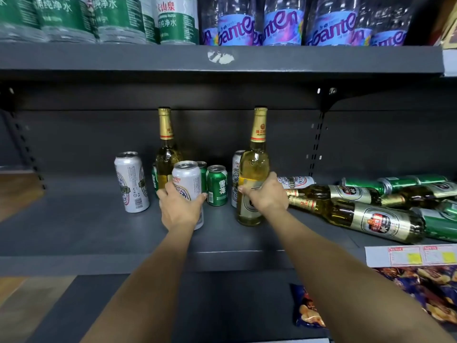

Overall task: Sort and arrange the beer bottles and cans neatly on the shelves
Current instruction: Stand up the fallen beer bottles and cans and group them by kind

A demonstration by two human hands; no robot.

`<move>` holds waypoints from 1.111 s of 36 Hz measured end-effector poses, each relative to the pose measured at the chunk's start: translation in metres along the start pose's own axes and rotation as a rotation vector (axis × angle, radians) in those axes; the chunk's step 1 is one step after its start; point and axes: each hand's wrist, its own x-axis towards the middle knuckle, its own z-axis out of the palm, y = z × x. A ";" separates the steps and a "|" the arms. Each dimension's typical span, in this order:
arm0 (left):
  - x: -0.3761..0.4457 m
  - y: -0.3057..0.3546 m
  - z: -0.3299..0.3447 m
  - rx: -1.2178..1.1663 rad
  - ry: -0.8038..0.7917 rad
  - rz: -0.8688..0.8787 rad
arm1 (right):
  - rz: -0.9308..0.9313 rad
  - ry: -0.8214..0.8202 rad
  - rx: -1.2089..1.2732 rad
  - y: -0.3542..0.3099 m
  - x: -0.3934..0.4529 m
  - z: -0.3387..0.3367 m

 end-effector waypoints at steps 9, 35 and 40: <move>-0.002 -0.004 0.004 0.033 0.023 0.064 | -0.053 -0.032 -0.025 -0.013 0.000 0.025; -0.109 0.117 0.105 0.044 -0.036 0.697 | -0.088 -0.025 -0.775 0.152 0.049 -0.129; -0.147 0.135 0.142 0.085 -0.129 0.551 | -0.175 -0.172 -0.810 0.184 0.061 -0.147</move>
